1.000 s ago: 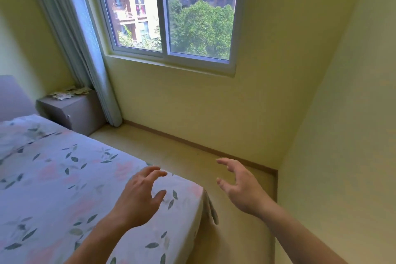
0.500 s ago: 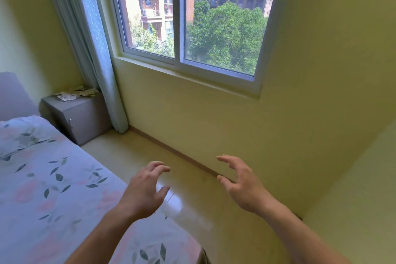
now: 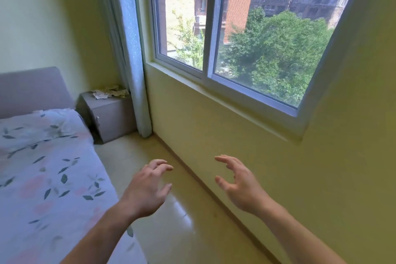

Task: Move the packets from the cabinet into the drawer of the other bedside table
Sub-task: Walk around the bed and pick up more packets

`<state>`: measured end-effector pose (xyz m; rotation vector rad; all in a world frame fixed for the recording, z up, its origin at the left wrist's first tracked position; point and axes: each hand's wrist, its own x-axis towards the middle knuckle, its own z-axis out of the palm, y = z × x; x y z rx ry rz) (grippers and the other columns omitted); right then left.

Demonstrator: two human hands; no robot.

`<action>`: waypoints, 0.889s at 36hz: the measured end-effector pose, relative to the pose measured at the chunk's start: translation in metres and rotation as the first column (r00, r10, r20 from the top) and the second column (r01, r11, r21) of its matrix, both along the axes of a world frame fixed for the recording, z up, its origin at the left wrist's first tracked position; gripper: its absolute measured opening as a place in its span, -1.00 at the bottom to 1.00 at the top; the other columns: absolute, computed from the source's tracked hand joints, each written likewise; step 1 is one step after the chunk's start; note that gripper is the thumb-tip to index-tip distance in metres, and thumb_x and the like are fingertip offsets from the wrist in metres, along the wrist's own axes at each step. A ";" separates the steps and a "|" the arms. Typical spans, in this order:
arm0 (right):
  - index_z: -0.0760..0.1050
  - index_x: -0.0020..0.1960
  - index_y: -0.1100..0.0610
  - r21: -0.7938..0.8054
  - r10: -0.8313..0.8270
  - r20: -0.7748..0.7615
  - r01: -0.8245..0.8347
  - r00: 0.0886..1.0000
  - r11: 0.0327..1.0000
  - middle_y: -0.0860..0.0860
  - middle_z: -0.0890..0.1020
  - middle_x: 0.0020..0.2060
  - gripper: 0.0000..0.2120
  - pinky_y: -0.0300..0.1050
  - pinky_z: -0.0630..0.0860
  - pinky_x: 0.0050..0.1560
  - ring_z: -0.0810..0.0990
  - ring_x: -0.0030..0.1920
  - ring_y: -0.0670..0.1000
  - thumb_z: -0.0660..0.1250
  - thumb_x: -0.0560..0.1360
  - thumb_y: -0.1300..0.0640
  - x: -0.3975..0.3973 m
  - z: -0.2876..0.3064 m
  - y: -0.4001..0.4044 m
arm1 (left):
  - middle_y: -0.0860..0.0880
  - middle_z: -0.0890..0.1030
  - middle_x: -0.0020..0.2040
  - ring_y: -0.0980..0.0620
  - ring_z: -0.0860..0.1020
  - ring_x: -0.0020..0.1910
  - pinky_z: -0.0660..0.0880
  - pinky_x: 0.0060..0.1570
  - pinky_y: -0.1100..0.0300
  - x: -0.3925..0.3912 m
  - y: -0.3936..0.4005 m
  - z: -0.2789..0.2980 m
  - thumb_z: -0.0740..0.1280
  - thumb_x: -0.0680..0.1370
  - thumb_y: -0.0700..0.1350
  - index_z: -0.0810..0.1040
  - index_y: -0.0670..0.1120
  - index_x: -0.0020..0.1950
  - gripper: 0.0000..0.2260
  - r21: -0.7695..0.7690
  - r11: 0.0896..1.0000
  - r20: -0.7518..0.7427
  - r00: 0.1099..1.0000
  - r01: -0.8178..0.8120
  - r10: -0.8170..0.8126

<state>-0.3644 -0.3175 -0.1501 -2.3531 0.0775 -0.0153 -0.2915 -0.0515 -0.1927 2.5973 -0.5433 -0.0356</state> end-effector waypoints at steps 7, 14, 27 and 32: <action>0.36 0.47 -0.19 -0.030 0.147 -0.019 -0.148 0.989 0.989 -0.30 0.34 0.44 -0.51 -0.13 0.28 0.53 0.35 0.43 -0.21 0.39 0.58 -0.01 0.083 0.004 -0.072 | 0.18 0.38 0.39 0.13 0.39 0.39 0.29 0.40 0.23 0.043 -0.050 0.007 0.37 0.55 0.05 0.49 0.13 0.36 -0.63 -0.016 0.987 0.009 0.987 -0.162 0.163; 0.34 0.49 -0.18 -0.016 0.318 -0.013 -0.318 0.948 0.948 -0.28 0.34 0.46 -0.50 -0.11 0.29 0.52 0.34 0.44 -0.19 0.37 0.59 -0.02 0.172 0.005 -0.068 | 0.22 0.34 0.39 0.15 0.37 0.39 0.28 0.38 0.25 0.074 -0.049 0.017 0.36 0.57 0.06 0.46 0.16 0.38 -0.63 -0.005 0.942 -0.005 0.942 -0.336 0.336; 0.39 0.46 -0.16 -0.029 0.535 0.042 -0.534 0.844 0.845 -0.27 0.38 0.43 -0.51 -0.32 0.26 0.42 0.39 0.38 -0.23 0.39 0.55 -0.02 0.357 0.002 0.026 | 0.23 0.34 0.42 0.15 0.37 0.37 0.37 0.19 0.28 0.191 0.039 0.019 0.37 0.58 0.03 0.47 0.17 0.37 -0.65 -0.014 0.828 -0.008 0.828 -0.561 0.561; 0.39 0.46 -0.15 -0.036 0.545 0.073 -0.544 0.835 0.838 -0.25 0.38 0.43 -0.51 -0.30 0.30 0.40 0.41 0.38 -0.19 0.38 0.57 0.00 0.441 0.016 0.073 | 0.19 0.34 0.44 0.10 0.37 0.41 0.39 0.32 0.17 0.271 0.081 0.035 0.36 0.58 0.03 0.46 0.15 0.39 -0.63 -0.024 0.817 0.015 0.817 -0.577 0.577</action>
